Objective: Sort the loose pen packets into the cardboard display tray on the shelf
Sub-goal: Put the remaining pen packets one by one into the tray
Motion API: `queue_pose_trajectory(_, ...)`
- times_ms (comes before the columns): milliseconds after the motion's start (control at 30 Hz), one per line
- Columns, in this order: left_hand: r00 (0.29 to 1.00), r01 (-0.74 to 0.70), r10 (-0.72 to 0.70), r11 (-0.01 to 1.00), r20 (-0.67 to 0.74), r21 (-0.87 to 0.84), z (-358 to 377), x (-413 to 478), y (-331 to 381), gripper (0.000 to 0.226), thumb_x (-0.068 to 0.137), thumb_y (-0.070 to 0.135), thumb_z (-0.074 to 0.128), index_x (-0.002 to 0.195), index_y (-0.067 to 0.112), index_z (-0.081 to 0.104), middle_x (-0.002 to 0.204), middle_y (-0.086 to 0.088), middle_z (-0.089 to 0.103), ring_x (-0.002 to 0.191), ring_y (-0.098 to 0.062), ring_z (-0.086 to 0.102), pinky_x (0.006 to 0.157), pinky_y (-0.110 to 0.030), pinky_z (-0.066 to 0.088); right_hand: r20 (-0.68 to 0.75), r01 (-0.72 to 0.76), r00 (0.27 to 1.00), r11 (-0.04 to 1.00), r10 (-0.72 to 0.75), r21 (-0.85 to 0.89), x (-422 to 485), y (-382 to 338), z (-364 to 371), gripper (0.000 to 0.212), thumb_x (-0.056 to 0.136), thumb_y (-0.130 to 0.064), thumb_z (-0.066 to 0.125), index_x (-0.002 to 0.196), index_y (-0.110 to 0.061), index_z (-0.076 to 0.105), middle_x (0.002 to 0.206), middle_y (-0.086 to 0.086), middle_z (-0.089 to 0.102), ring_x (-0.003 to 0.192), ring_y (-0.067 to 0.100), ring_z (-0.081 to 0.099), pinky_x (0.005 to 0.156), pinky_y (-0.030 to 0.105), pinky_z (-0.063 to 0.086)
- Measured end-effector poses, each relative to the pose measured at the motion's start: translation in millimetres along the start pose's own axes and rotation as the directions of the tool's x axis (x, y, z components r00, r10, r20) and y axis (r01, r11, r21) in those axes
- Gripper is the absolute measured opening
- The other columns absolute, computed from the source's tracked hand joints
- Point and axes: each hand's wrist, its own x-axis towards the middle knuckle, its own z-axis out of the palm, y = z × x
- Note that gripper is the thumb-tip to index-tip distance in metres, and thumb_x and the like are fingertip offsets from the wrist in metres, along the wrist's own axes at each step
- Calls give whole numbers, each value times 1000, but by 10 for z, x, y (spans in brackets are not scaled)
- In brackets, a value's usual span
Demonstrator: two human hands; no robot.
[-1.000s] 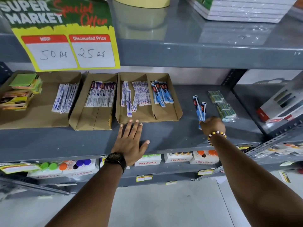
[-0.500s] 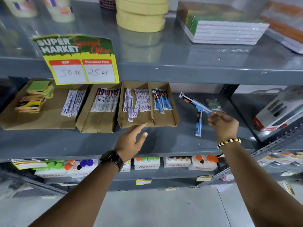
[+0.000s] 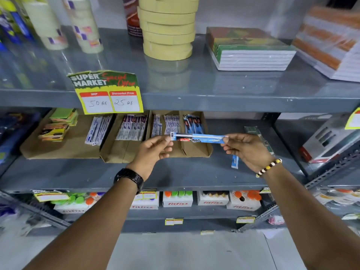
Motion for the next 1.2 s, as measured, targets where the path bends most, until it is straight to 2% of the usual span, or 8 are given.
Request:
queue_pose_trajectory(200,1000,11,-11,1000,-29,-4,-61,-112,-12,15,91,17,68,103,10,72,86,-7,76,74,-15,69,66,-25,57,31,-14,999,999,15,-32,-46,65,36,19,85,-8,70,102,-1,71,86,17,73,70,18,65,66,22,56)
queue_pose_trajectory(400,1000,24,-24,1000,3,-1,-61,-187,36,27,80,36,72,94,13,74,85,-7,76,73,-14,69,63,-26,57,48,-18,999,999,19,-33,-73,99,38,17,84,-9,72,100,-3,73,85,16,74,70,18,66,66,24,57)
queue_pose_trajectory(567,1000,-23,21,998,23,63,-85,-224,11,19,85,18,73,103,11,75,88,-8,77,80,-15,69,67,-23,57,72,-26,997,999,28,-36,-82,115,23,26,82,-13,74,104,0,72,87,17,74,71,19,68,68,25,57)
queue_pose_trajectory(800,1000,-30,30,995,4,91,-103,-184,-31,22,84,20,74,103,10,75,89,-8,77,82,-16,68,72,-24,57,68,-48,996,998,51,-44,-81,111,13,21,81,-14,75,100,-5,74,88,18,74,72,20,67,67,26,56)
queue_pose_trajectory(1000,1000,-18,19,997,-20,72,-159,-151,-78,20,90,22,69,107,12,74,97,-7,76,87,-16,69,78,-28,58,71,-95,992,993,100,-76,-98,112,50,17,81,-10,75,96,-4,76,75,7,71,61,11,51,54,21,43)
queue_pose_trajectory(1100,998,-29,42,955,-38,294,-234,-49,-281,28,96,31,63,122,22,67,120,0,71,110,-13,66,97,-35,53,24,-147,989,987,145,64,-108,181,87,26,77,-10,76,101,1,73,74,8,70,60,12,52,53,20,44)
queue_pose_trajectory(1133,997,-65,80,894,-16,444,-274,3,-396,34,96,34,62,130,27,62,130,2,66,118,-12,61,103,-36,48,-1,-160,987,980,161,116,-100,216,103,29,74,-12,77,100,0,74,75,8,70,61,13,53,53,20,45)
queue_pose_trajectory(1200,982,-170,175,666,69,726,-348,106,-651,52,95,40,62,144,30,47,146,1,51,134,-17,47,110,-39,40,-41,-181,980,961,193,210,-71,296,132,24,74,-11,76,96,-3,75,76,8,71,61,12,58,56,20,49)
